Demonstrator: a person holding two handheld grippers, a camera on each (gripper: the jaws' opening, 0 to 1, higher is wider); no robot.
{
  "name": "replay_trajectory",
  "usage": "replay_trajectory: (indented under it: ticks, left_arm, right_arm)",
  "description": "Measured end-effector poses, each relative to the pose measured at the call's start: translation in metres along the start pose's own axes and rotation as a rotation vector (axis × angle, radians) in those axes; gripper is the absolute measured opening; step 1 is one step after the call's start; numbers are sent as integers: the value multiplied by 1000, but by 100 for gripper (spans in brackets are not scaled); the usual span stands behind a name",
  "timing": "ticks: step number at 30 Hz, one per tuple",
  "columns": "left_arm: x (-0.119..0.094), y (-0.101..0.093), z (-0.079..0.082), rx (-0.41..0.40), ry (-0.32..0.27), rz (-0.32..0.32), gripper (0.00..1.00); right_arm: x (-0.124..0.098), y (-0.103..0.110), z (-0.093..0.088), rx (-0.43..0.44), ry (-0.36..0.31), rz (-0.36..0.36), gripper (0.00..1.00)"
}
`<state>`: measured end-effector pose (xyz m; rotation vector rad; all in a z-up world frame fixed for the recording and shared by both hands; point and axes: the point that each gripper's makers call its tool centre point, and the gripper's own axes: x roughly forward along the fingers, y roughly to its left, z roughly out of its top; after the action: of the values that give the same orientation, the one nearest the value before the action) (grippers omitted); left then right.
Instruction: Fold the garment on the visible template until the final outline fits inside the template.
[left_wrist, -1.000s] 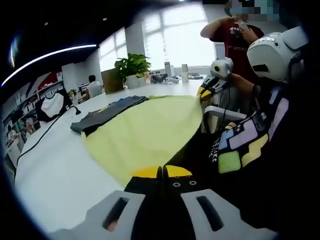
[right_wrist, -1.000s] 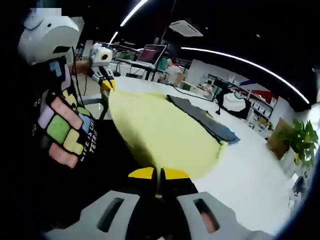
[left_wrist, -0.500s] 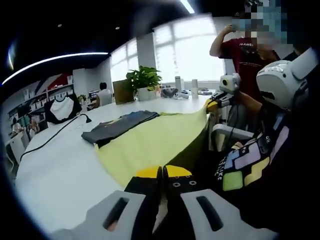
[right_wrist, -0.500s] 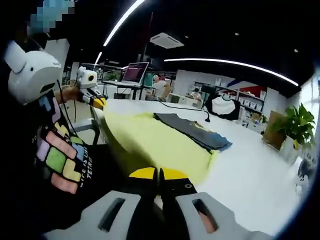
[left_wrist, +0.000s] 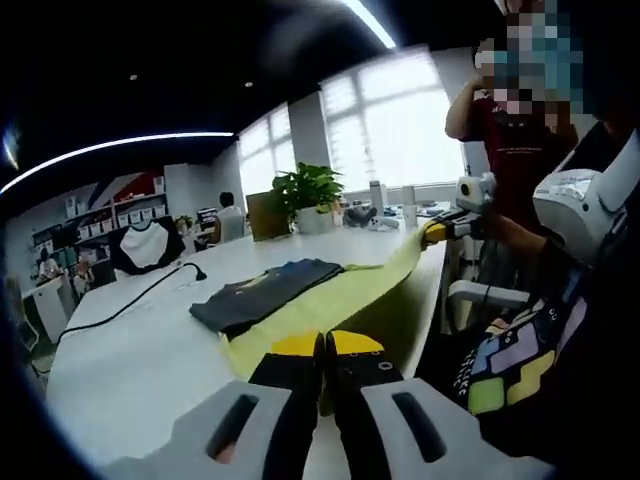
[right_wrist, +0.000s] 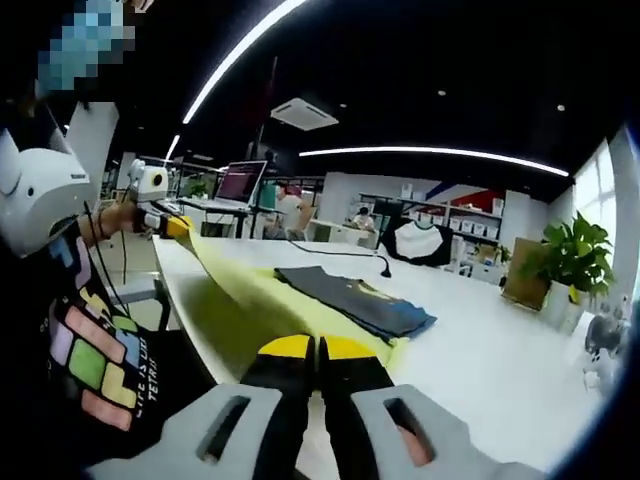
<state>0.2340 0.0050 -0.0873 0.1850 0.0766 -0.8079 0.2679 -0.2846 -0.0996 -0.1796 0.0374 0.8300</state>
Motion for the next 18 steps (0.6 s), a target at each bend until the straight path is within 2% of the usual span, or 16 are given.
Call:
replay_trajectory:
  ticks: [9,12,18]
  left_arm:
    - [10,19,21,33,-65,69,2]
    - [13,23,30,81,-77,91,2]
    - [18,30,53,123,-115,100,2]
  right_arm:
    - [10,-14,15,29,-34,-22,0]
    - [12,-18,23,103,-46,-17,0]
    - [16,-33,31,123,-68,-43,0]
